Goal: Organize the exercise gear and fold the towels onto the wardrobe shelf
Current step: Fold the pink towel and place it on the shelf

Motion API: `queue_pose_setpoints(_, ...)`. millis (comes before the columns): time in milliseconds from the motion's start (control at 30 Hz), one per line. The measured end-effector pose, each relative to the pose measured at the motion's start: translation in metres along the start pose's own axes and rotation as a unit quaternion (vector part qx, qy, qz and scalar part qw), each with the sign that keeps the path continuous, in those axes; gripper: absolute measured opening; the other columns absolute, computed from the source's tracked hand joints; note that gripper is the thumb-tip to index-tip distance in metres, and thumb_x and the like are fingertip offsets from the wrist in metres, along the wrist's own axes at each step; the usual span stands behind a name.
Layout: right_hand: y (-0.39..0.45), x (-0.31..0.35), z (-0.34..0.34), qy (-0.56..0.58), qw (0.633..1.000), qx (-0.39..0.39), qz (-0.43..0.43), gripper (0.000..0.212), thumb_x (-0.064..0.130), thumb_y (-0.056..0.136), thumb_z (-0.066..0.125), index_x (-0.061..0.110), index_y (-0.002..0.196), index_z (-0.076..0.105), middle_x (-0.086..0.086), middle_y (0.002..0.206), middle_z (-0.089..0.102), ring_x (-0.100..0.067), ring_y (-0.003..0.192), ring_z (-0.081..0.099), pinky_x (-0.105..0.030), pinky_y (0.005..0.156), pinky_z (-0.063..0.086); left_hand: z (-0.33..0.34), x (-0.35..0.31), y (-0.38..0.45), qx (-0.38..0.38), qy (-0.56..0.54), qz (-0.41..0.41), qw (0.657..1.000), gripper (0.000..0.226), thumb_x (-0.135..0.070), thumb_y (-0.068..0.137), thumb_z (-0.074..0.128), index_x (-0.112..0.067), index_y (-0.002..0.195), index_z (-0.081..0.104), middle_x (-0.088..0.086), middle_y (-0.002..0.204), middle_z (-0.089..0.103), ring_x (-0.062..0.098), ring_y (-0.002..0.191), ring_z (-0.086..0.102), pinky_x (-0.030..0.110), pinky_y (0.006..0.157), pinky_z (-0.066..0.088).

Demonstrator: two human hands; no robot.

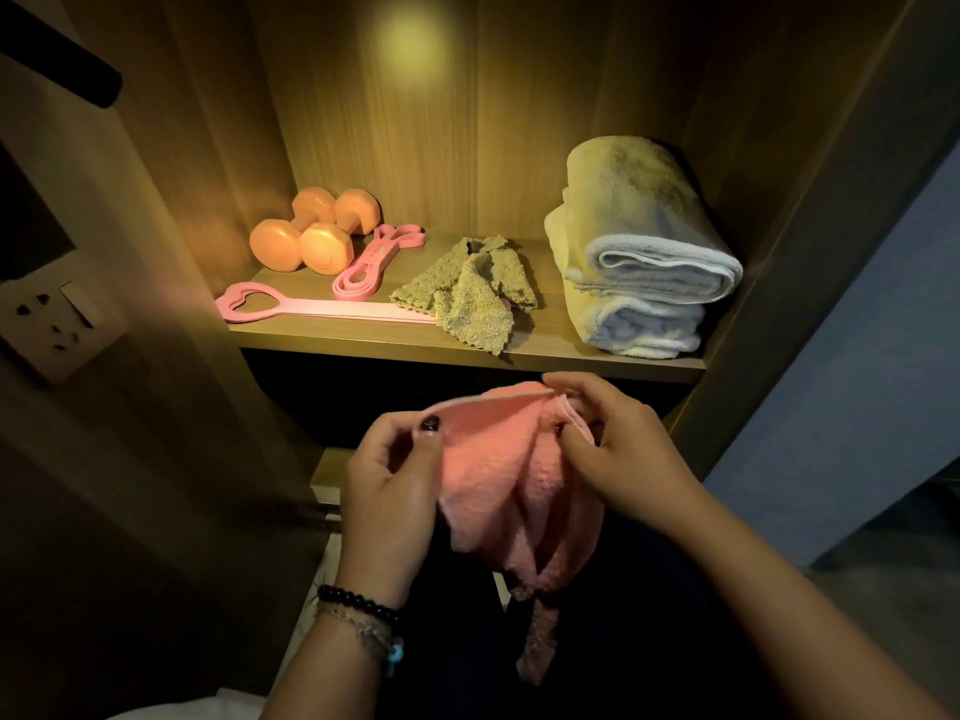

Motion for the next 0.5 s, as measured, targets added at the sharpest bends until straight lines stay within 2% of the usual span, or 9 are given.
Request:
queue_pose_setpoints(33, 0.001, -0.003, -0.002, -0.007, 1.0, -0.014, 0.021, 0.041, 0.005, 0.087, 0.055, 0.028, 0.121, 0.058, 0.014, 0.082, 0.065, 0.002, 0.075, 0.059, -0.01, 0.066, 0.041, -0.001, 0.0, 0.002, -0.014, -0.035, -0.016, 0.999, 0.013, -0.011, 0.094, 0.054, -0.013, 0.089, 0.065, 0.001, 0.088, 0.065, 0.013, 0.078, 0.061, 0.026, 0.062, 0.05)
queue_pose_setpoints(100, 0.003, -0.006, -0.007, -0.017, 0.996, -0.067, 0.05, 0.035, 0.006, 0.088, 0.056, 0.024, 0.117, 0.061, 0.015, 0.084, 0.067, 0.001, 0.08, 0.061, -0.01, 0.069, 0.042, -0.005, 0.001, 0.007, -0.046, -0.069, -0.028, 0.996, 0.013, -0.009, 0.096, 0.05, -0.011, 0.091, 0.062, 0.003, 0.082, 0.062, 0.017, 0.073, 0.058, 0.029, 0.056, 0.047)
queue_pose_setpoints(167, 0.005, -0.006, -0.015, -0.015, 0.993, -0.103, 0.05, 0.025, 0.008, 0.087, 0.059, 0.026, 0.102, 0.067, 0.017, 0.089, 0.068, -0.002, 0.088, 0.064, -0.019, 0.078, 0.046, -0.008, 0.0, 0.008, -0.064, -0.07, -0.016, 0.995, 0.017, -0.007, 0.095, 0.047, -0.015, 0.091, 0.062, 0.002, 0.082, 0.062, 0.017, 0.071, 0.057, 0.027, 0.053, 0.046)
queue_pose_setpoints(233, 0.006, -0.003, -0.023, 0.015, 0.996, -0.078, 0.027, 0.021, 0.008, 0.086, 0.062, 0.028, 0.089, 0.069, 0.016, 0.085, 0.069, -0.004, 0.084, 0.065, -0.028, 0.077, 0.051, -0.006, -0.006, 0.003, -0.046, -0.044, 0.02, 0.998, 0.02, -0.005, 0.095, 0.047, -0.017, 0.092, 0.062, -0.002, 0.087, 0.063, 0.011, 0.072, 0.057, 0.018, 0.049, 0.045)
queue_pose_setpoints(300, 0.005, 0.004, -0.029, 0.035, 0.999, -0.018, -0.015, 0.02, 0.007, 0.086, 0.064, 0.026, 0.085, 0.071, 0.011, 0.086, 0.067, -0.009, 0.084, 0.064, -0.033, 0.079, 0.054, 0.0, -0.012, -0.007, 0.027, -0.05, 0.037, 0.998, 0.022, -0.004, 0.094, 0.051, -0.021, 0.102, 0.062, -0.001, 0.09, 0.066, 0.007, 0.075, 0.062, 0.015, 0.05, 0.047)
queue_pose_setpoints(400, 0.003, 0.017, -0.031, 0.057, 0.994, 0.062, -0.066, 0.02, 0.001, 0.084, 0.067, 0.019, 0.088, 0.074, 0.005, 0.091, 0.065, -0.007, 0.089, 0.061, -0.02, 0.079, 0.05, 0.009, -0.011, -0.016, 0.169, -0.017, 0.036, 0.985, 0.039, -0.017, 0.089, 0.063, -0.034, 0.123, 0.055, 0.009, 0.079, 0.066, 0.013, 0.068, 0.066, 0.022, 0.053, 0.05)
queue_pose_setpoints(433, 0.002, 0.022, -0.031, 0.054, 0.992, 0.077, -0.081, 0.019, 0.001, 0.083, 0.068, 0.018, 0.09, 0.075, 0.004, 0.09, 0.065, -0.007, 0.088, 0.061, -0.019, 0.076, 0.05, 0.012, -0.009, -0.017, 0.197, 0.019, 0.048, 0.979, 0.043, -0.028, 0.084, 0.065, -0.037, 0.124, 0.054, 0.008, 0.077, 0.066, 0.014, 0.067, 0.065, 0.024, 0.054, 0.051)
queue_pose_setpoints(500, 0.0, 0.028, -0.03, 0.052, 0.99, 0.087, -0.099, 0.017, 0.004, 0.082, 0.07, 0.017, 0.091, 0.075, 0.003, 0.088, 0.067, -0.011, 0.083, 0.064, -0.03, 0.074, 0.053, 0.016, -0.007, -0.017, 0.232, 0.112, 0.1, 0.961, 0.038, -0.044, 0.075, 0.059, -0.035, 0.112, 0.062, 0.0, 0.082, 0.067, 0.012, 0.073, 0.064, 0.029, 0.062, 0.053)
Point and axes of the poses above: each hand's wrist, its own y-axis towards the middle knuckle, its own z-axis out of the palm, x = y × z, the point moved 1 cm from there along y, towards the middle knuckle
